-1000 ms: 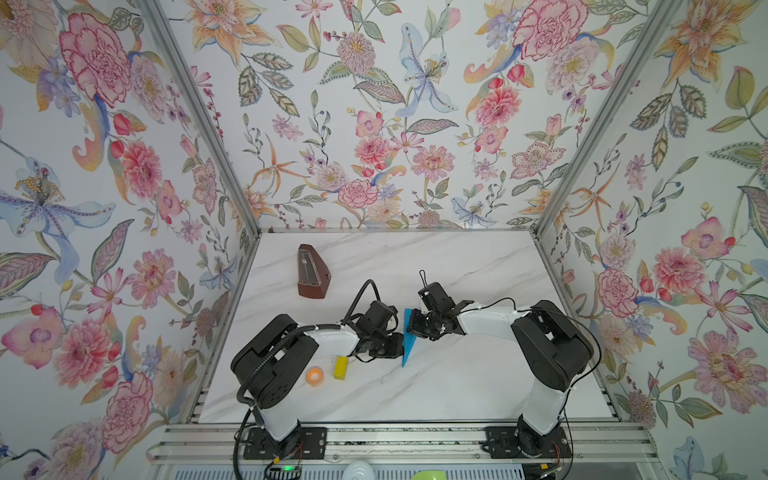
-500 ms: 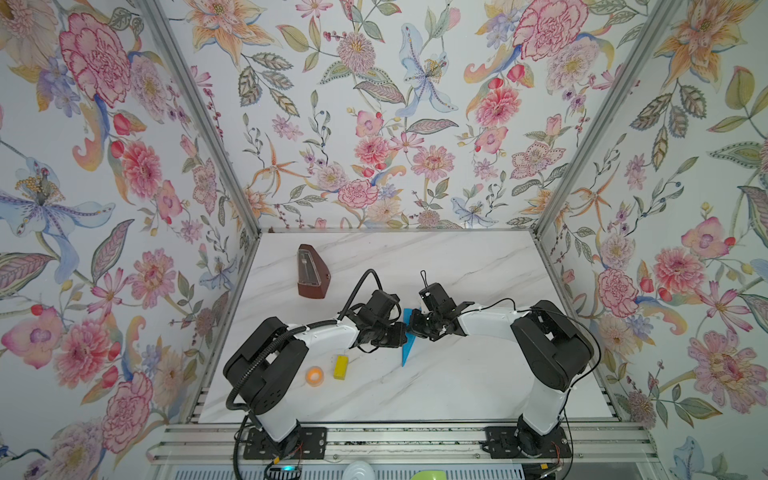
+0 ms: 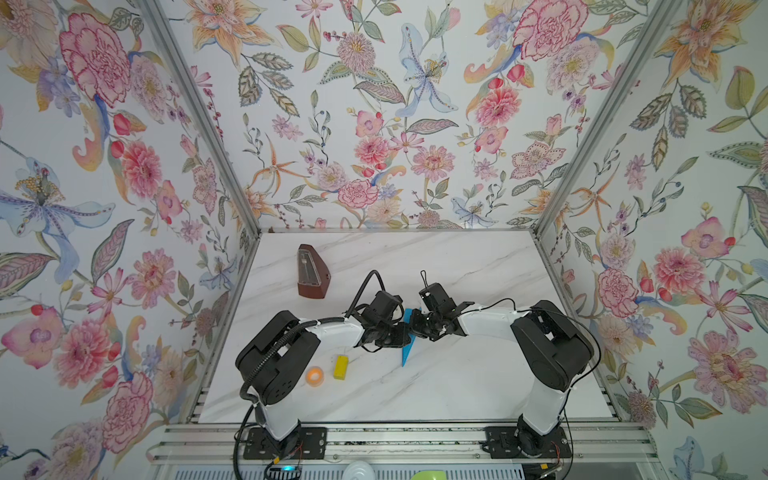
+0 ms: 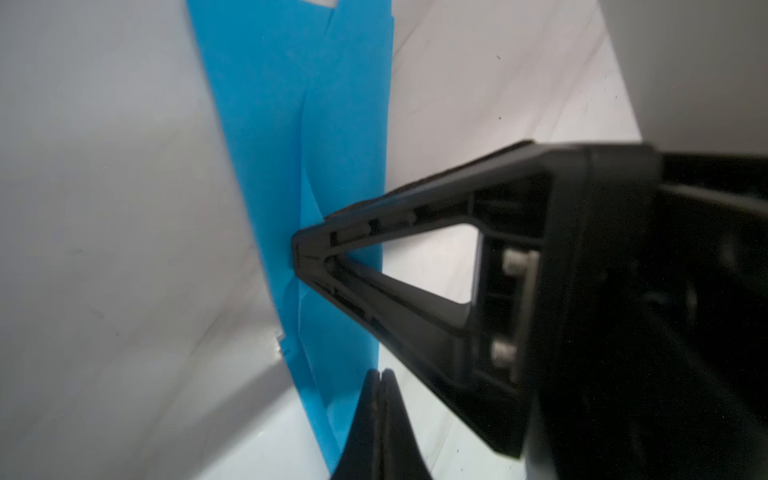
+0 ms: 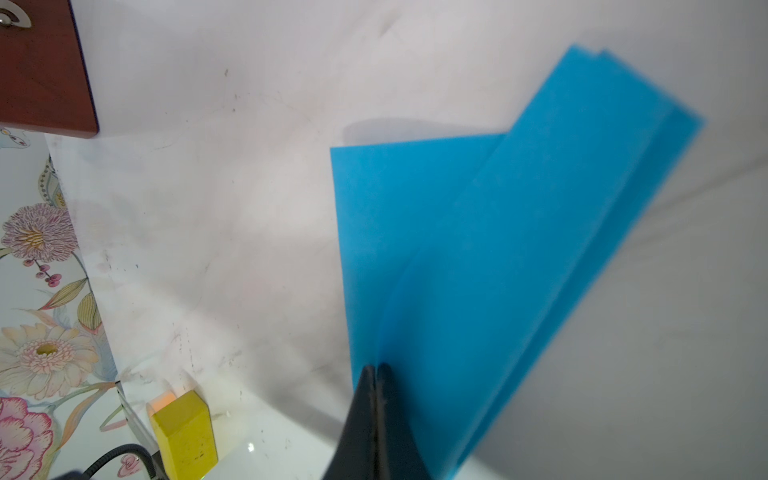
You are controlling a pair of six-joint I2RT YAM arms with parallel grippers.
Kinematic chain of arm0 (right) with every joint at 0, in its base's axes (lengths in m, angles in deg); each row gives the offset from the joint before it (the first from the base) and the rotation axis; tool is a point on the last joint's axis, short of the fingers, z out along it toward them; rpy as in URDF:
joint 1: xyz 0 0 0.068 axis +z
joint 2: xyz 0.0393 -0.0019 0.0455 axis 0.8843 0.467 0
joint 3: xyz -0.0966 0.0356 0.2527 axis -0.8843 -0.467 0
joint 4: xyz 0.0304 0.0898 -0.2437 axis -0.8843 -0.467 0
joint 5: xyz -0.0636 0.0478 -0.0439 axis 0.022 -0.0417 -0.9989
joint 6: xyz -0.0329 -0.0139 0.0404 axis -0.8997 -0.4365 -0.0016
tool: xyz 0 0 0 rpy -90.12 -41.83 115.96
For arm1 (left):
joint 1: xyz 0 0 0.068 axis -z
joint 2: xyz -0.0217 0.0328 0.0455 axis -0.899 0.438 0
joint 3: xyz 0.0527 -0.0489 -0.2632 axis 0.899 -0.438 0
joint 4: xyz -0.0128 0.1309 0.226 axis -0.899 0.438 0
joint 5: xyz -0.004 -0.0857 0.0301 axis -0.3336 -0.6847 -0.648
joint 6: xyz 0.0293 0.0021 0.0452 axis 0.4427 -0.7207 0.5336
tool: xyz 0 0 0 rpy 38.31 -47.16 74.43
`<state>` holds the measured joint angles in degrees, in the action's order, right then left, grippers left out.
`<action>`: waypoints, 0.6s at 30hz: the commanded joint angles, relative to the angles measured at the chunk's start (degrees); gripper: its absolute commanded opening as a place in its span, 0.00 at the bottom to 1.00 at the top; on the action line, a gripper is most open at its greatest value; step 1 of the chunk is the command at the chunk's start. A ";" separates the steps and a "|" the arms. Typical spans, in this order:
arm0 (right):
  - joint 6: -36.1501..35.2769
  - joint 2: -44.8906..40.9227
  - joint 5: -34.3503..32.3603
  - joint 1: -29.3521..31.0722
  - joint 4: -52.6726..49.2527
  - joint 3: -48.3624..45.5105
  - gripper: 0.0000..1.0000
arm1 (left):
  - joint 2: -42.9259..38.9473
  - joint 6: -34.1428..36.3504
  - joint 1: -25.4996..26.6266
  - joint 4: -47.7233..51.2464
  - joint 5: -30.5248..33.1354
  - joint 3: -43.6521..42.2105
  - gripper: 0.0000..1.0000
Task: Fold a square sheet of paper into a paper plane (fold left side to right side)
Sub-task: 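Move the left gripper closer to the right gripper, pressing the flap flat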
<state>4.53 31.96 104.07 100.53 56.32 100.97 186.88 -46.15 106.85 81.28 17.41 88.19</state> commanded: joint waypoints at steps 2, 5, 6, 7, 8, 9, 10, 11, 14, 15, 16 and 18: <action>0.36 0.82 -1.40 -0.43 -2.95 -1.82 0.00 | 1.97 -0.51 0.42 -1.17 -0.82 -1.22 0.00; 0.36 0.90 -1.52 -0.45 -3.10 -1.85 0.00 | 2.72 -0.26 0.41 -0.65 -0.05 -2.10 0.00; 0.36 0.90 -1.69 -0.45 -3.27 -1.83 0.00 | 2.98 -0.13 0.46 -0.27 0.36 -2.33 0.00; 0.35 0.90 -1.87 -0.53 -3.42 -1.85 0.00 | 3.17 0.08 0.41 0.10 0.86 -2.63 0.00; 0.39 0.86 -1.95 -0.56 -3.56 -1.91 0.00 | 3.43 0.39 0.45 0.61 1.48 -2.98 0.00; 0.36 0.81 -2.10 -0.51 -3.69 -1.92 0.00 | 3.54 0.61 0.37 1.01 1.96 -3.30 0.00; 0.36 0.73 -2.27 -0.58 -3.89 -1.95 0.00 | 3.71 0.79 0.38 1.26 2.14 -3.67 0.00; 0.41 0.72 -2.45 -0.58 -4.06 -2.00 0.00 | 3.89 1.12 0.42 1.45 2.30 -3.94 0.00; 0.28 0.29 -3.29 -0.75 -5.02 -2.19 0.00 | 4.15 1.88 0.46 2.24 2.64 -4.50 0.00; 0.28 0.01 -3.71 -0.92 -5.53 -2.28 0.00 | 4.15 2.31 0.36 2.81 2.93 -4.46 0.00; 0.28 -0.39 -4.23 -1.21 -6.04 -2.64 0.00 | 4.14 3.03 0.31 3.82 3.44 -4.22 0.00; 0.58 -1.60 -5.12 -1.65 -7.18 -3.55 0.00 | 4.08 4.71 0.28 6.14 4.57 -3.38 0.00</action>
<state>4.53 31.24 103.53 100.14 56.13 100.18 188.93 -44.57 106.85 79.36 17.48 86.16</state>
